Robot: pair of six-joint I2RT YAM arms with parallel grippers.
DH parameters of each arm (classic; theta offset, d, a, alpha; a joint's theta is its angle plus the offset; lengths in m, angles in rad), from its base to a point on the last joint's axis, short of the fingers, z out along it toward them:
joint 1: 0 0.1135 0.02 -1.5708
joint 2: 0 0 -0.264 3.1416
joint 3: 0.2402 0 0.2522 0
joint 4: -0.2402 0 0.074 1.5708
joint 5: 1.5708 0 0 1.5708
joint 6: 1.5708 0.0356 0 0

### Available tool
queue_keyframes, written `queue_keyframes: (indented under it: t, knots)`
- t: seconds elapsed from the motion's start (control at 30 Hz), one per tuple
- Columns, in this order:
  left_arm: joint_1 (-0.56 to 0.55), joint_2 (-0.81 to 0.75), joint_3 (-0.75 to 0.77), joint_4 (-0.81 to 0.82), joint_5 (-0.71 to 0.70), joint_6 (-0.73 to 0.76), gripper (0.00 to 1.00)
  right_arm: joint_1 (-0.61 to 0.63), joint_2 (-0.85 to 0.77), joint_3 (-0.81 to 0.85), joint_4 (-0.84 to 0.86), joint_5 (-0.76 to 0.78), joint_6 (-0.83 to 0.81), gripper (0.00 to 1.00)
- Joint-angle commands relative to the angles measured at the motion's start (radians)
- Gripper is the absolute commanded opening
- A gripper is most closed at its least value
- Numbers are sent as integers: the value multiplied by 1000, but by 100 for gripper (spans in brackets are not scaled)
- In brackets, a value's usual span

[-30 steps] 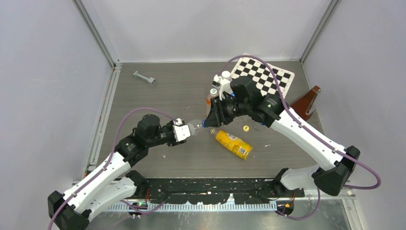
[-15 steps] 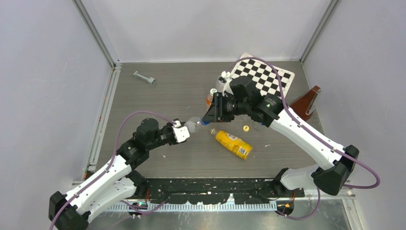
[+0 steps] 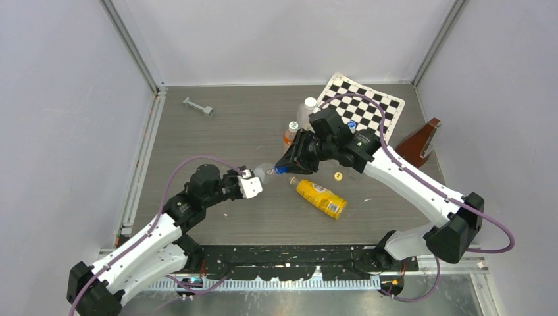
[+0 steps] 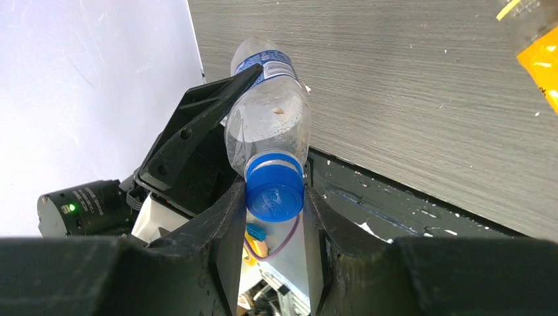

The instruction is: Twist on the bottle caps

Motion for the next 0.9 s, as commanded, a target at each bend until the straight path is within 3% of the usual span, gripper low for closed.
queue_keyframes:
  t: [0.0,0.2,0.4,0.53,0.7,0.87]
  knots:
    - [-42,-28,33,233,99,56,0,28,17,-41,84,42,148,15]
    - [-51,-43,13,237,64,68,0,37,8,-36,106,84,186,26]
    - [-50,-50,-27,246,-18,84,0,37,-9,-40,140,109,193,68]
    - [-50,-30,-27,237,-46,89,0,37,-24,-48,153,129,201,86]
    - [-50,-5,-22,223,-70,77,0,36,-89,-74,182,190,176,94]
    - [-51,27,-1,184,-70,40,0,26,-167,-76,181,249,-12,98]
